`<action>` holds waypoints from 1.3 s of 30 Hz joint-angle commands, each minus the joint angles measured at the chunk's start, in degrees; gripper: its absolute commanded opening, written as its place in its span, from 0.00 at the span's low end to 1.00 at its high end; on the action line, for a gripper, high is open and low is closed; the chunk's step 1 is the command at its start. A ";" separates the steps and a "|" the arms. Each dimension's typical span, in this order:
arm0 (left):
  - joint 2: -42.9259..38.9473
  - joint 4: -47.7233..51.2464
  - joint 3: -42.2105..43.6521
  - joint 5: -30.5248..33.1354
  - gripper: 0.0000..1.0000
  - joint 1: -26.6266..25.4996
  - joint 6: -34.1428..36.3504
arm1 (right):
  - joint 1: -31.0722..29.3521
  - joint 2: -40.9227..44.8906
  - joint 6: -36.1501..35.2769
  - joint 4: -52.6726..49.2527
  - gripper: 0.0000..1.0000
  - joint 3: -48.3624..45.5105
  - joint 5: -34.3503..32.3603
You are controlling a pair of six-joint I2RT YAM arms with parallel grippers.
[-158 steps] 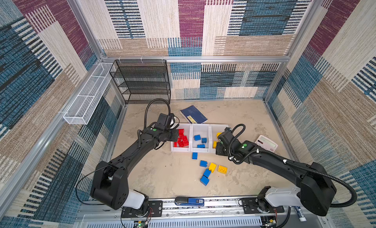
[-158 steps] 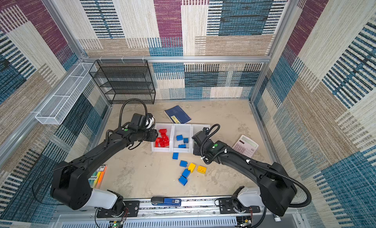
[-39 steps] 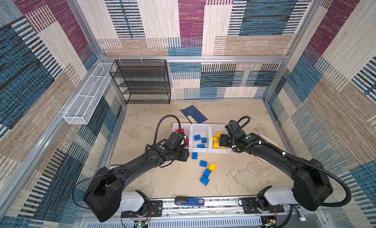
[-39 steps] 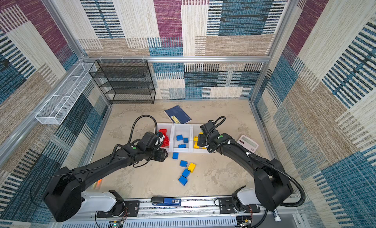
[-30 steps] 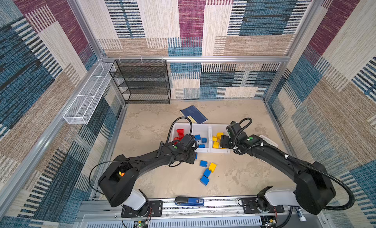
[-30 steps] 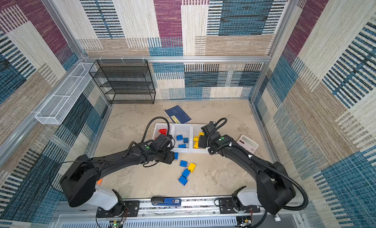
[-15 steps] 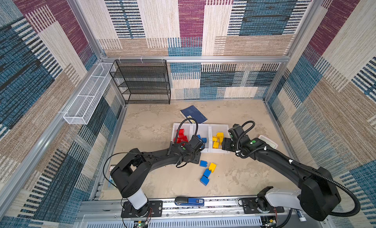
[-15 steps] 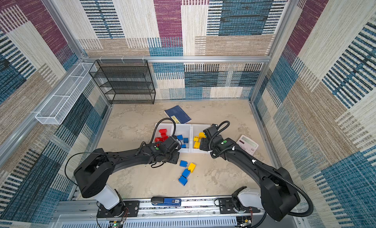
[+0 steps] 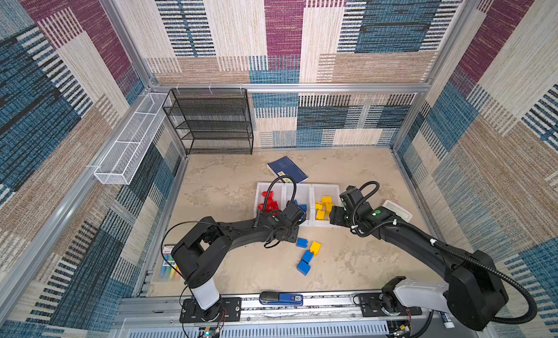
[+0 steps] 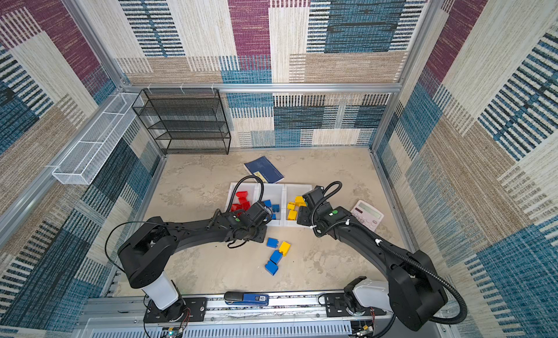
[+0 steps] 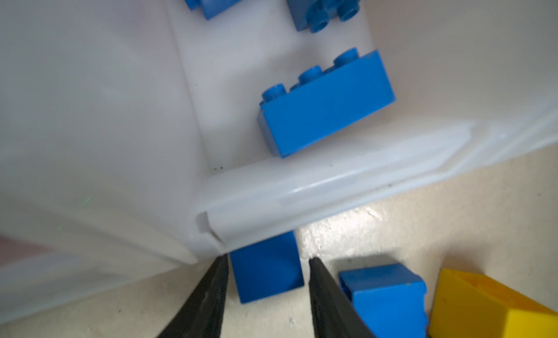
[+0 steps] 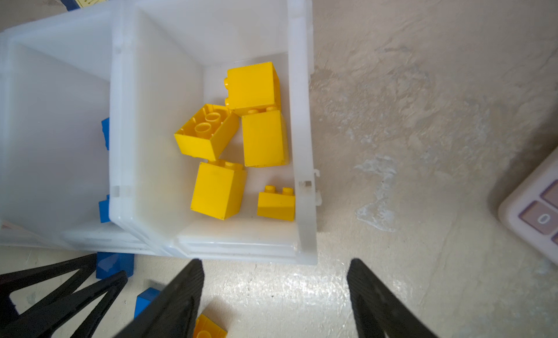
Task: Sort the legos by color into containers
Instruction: 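Lower the left gripper onto a blue brick beside the bin front, then close the left gripper on the blue brick and lift it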
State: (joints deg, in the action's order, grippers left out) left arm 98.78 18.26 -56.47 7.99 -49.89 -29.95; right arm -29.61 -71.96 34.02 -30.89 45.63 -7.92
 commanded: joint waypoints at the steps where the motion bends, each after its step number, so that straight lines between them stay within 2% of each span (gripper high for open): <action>1: 0.43 0.32 -0.23 0.12 0.44 -0.03 0.42 | -0.02 0.33 0.88 1.18 0.78 -0.50 0.18; 7: 0.32 0.37 0.04 -0.42 0.31 0.05 0.73 | -0.06 0.25 0.96 1.45 0.78 -0.76 0.21; 14: -2.34 1.94 1.47 -4.74 0.29 -0.19 1.30 | -0.06 0.73 0.96 1.45 0.77 -1.21 0.21; 21: -12.29 5.92 5.48 -7.33 0.26 -0.73 1.07 | -0.05 1.37 1.31 1.53 0.78 -2.02 -0.06; 25: -18.96 9.84 4.23 -3.81 0.27 -0.48 2.59 | -0.08 1.22 1.31 1.52 0.77 -1.73 -0.07; 28: -22.39 9.98 3.02 -4.08 0.28 1.90 4.33 | -0.07 0.85 1.31 1.63 0.77 -1.42 0.09; 31: -22.70 9.69 1.27 -6.00 0.29 6.60 6.34 | -0.08 0.36 1.23 1.63 0.77 -1.09 0.37; 35: -19.59 8.52 -1.70 -7.47 0.29 13.74 9.68 | -0.05 0.42 1.05 1.54 0.77 -0.80 0.47; 39: -12.94 7.67 -5.53 -9.54 0.30 19.55 12.26 | -0.04 0.85 1.14 1.04 0.77 -0.75 0.47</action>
State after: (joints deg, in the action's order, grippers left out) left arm 83.05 26.15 -59.90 0.95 -32.80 -21.50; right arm -29.61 -71.53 34.65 -30.65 44.40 -7.49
